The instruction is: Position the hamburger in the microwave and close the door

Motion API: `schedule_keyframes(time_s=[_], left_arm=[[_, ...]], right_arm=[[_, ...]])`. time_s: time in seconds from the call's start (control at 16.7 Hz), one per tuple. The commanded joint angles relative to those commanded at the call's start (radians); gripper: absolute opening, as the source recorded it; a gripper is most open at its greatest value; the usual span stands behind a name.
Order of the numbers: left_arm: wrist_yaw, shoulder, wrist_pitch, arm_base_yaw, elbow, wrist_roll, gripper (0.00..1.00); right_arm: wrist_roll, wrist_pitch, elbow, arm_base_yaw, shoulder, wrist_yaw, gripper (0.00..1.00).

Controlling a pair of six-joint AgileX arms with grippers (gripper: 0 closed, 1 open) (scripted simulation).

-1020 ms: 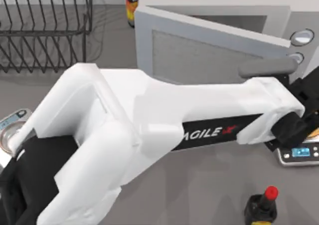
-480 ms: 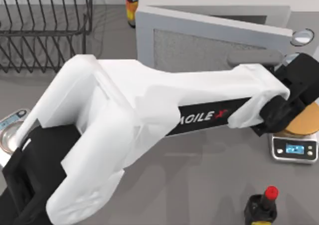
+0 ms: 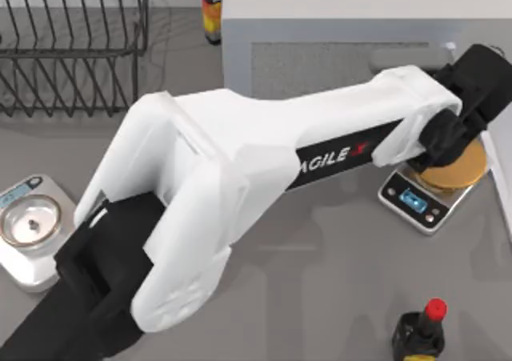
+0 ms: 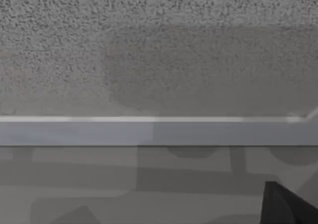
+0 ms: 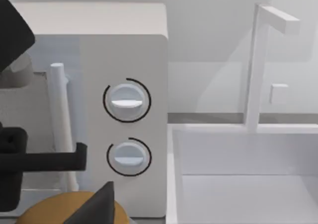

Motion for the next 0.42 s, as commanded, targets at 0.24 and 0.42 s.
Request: schedule_keyframes(time_s=[0.24,0.42], left_arm=[[0.034,0.109,-0.047,0.059,0.190,0.059,0.00],[0.041,0.132,-0.056,0.072,0.223,0.073,0.00]], right_arm=[[0.000,0.000,0.000,0.000,0.000,0.000,1.00],[0.000,0.000,0.000,0.000,0.000,0.000,1.00]])
